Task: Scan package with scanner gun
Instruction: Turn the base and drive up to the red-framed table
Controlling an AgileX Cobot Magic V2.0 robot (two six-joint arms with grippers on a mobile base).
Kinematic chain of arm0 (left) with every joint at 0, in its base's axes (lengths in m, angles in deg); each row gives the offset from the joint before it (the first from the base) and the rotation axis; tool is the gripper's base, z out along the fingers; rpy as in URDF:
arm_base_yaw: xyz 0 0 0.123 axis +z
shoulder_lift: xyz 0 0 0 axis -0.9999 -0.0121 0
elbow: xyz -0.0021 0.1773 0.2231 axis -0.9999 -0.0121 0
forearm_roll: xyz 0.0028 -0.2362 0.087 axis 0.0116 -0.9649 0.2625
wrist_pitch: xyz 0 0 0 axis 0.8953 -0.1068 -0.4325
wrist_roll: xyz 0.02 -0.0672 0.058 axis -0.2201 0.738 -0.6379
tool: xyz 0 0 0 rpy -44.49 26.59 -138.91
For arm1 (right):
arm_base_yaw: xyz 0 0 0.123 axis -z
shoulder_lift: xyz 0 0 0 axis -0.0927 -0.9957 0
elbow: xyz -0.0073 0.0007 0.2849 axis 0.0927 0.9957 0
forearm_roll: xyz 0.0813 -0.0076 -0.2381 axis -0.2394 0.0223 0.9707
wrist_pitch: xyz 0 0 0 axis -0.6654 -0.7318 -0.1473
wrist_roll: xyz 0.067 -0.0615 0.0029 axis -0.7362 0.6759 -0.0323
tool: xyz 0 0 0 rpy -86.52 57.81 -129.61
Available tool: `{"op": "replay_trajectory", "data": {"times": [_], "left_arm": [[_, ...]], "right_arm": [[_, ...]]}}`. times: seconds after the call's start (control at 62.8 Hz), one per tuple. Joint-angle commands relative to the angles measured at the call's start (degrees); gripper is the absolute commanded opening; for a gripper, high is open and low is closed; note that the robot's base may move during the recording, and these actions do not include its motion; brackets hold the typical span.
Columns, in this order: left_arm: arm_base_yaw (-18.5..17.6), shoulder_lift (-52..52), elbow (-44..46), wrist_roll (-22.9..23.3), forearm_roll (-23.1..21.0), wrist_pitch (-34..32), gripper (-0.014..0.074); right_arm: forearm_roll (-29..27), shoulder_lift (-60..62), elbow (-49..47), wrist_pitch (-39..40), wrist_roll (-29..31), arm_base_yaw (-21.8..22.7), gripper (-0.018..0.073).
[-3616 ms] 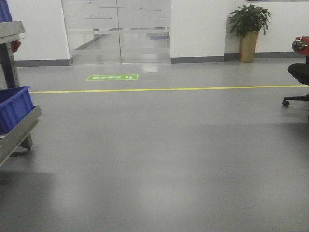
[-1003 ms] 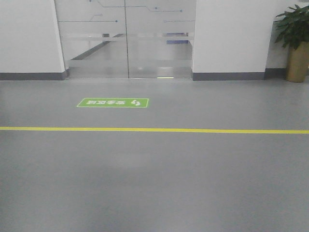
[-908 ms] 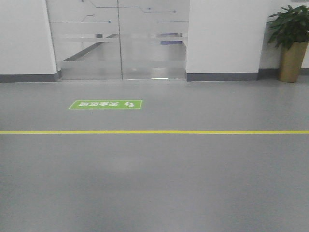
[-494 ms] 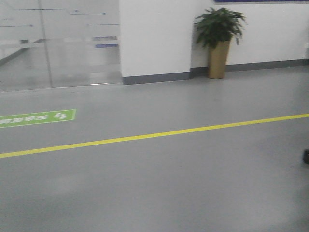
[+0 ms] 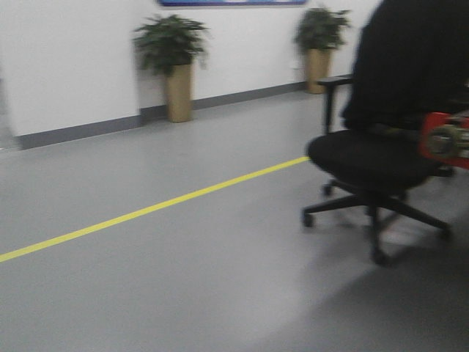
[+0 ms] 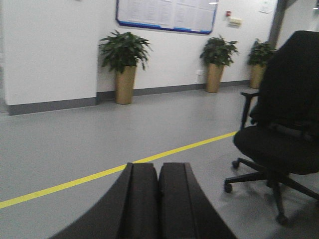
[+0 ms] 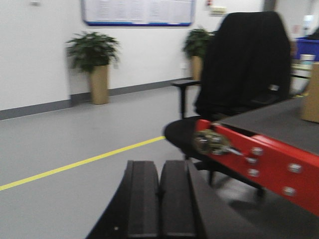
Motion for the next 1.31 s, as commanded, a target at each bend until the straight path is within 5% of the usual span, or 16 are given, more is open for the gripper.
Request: {"op": "replay_trajectory", "data": {"times": [0.0, 1.29], "left_arm": [[0.2, 0.2, 0.2, 0.0, 0.1, -1.0, -0.0101], [0.2, 0.2, 0.2, 0.0, 0.1, -1.0, -0.0101]], "right_arm": [[0.0, 0.2, 0.0, 1.1, 0.3, 0.0, -0.0169], [0.0, 0.2, 0.0, 1.2, 0.3, 0.0, -0.0169]]}}
